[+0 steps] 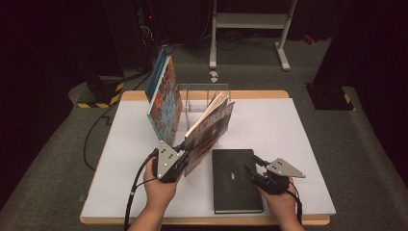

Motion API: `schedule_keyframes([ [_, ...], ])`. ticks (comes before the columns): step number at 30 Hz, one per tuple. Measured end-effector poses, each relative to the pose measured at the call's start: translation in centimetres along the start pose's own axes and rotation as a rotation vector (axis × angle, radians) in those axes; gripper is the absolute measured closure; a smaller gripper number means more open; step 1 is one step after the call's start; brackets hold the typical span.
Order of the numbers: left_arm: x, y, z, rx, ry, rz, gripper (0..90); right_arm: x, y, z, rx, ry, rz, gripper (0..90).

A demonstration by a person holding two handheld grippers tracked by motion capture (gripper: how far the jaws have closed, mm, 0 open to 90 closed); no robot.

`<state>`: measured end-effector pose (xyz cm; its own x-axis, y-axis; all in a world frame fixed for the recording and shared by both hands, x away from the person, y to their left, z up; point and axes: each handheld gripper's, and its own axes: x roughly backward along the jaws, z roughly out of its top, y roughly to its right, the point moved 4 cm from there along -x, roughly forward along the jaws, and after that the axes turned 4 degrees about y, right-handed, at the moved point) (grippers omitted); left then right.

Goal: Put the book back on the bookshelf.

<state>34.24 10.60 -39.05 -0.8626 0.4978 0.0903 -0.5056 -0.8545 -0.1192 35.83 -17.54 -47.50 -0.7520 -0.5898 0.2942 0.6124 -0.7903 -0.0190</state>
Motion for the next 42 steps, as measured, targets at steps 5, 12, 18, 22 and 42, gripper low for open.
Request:
schedule_keyframes([
  [5, 0.5, -1.2, -0.2, 0.029, 0.016, 0.011, 83.8, 0.0, 0.0, 0.0, 0.004, -0.002, 0.0, 54.9],
  [12, 1.3, -2.8, -0.7, 0.065, 0.006, -0.012, 83.6, 0.1, 0.0, 0.1, -0.016, 0.007, 0.009, 54.9],
  [18, 1.4, -2.9, -0.5, 0.066, 0.01, -0.026, 80.8, 0.0, -0.1, 0.1, -0.015, 0.002, 0.011, 55.0],
  [22, 0.8, -3.1, 0.0, 0.083, -0.001, -0.043, 74.5, 0.0, -0.2, 0.0, -0.012, -0.001, 0.013, 54.9],
  [42, -2.2, -3.9, 1.5, 0.071, -0.056, -0.022, 80.5, 0.2, -0.3, 0.1, -0.011, 0.004, 0.014, 54.6],
])
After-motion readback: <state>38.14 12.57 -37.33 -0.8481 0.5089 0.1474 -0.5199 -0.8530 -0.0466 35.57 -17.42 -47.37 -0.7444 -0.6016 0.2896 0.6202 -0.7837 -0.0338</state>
